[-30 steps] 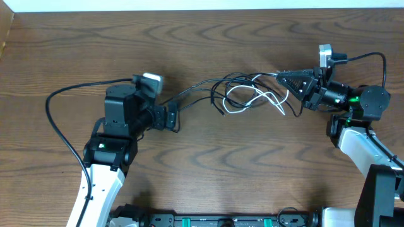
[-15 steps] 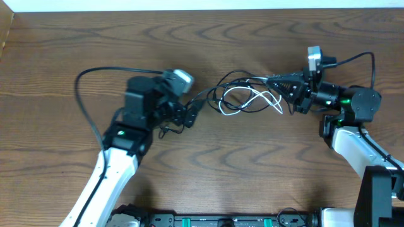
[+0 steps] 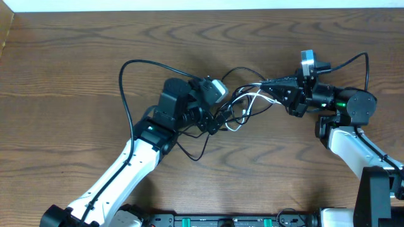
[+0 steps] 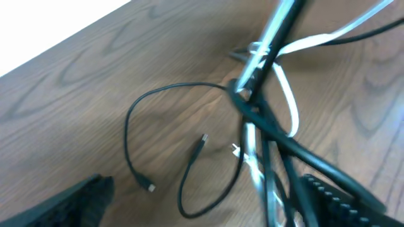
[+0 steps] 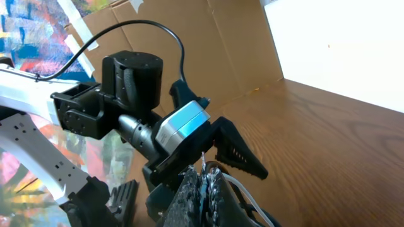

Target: Untangle cables

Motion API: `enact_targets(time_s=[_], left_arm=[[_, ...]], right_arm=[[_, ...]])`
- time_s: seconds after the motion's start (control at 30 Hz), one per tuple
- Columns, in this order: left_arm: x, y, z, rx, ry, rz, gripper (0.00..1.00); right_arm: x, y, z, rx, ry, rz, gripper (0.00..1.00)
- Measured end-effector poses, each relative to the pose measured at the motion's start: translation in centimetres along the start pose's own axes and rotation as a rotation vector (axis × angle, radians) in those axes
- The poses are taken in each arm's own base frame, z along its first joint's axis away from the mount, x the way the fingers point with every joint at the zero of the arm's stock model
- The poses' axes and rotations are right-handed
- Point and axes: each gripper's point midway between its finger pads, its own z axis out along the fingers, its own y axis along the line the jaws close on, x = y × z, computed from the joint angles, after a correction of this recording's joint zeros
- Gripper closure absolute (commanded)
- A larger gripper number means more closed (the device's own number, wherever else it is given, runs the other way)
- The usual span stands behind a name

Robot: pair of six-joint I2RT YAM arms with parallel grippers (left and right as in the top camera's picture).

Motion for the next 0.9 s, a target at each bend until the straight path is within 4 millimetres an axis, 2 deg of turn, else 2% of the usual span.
enact_targets(time_s=[0.17, 0.3, 0.33, 0.5, 0.63, 0.8, 0.9], left_arm=[[-0.2, -0.7, 0.2, 0.02, -0.006, 0.014, 0.44], [-0.3, -1.1, 0.2, 0.03, -0.008, 0.017, 0.85], [-0.3, -1.1, 0.2, 0.03, -0.008, 0.016, 0.92], [-0.5, -1.1, 0.2, 0.028, -0.017, 0.023, 0.92], [-1.4, -0.9, 0.2, 0.02, -0.052, 0.03, 0.92], [-2.5, -0.7, -0.1, 0.007, -0.093, 0.013, 0.92], [-3.6, -0.7, -1.1, -0.002, -0.126, 0.013, 0.93]], right_arm=[[0.0, 0.0, 0.0, -0.001, 0.001, -0.001, 0.99], [0.0, 0.0, 0.0, -0.001, 0.001, -0.001, 0.98], [0.0, 0.0, 0.0, -0.001, 0.001, -0.001, 0.96], [0.0, 0.0, 0.0, -0.001, 0.001, -0.003, 0.93], [0.0, 0.0, 0.0, 0.0, 0.0, -0.01, 0.87], [0.5, -1.1, -0.3, 0.031, 0.001, 0.051, 0.56], [0.7, -2.8, -1.1, 0.089, -0.018, 0.144, 0.43]])
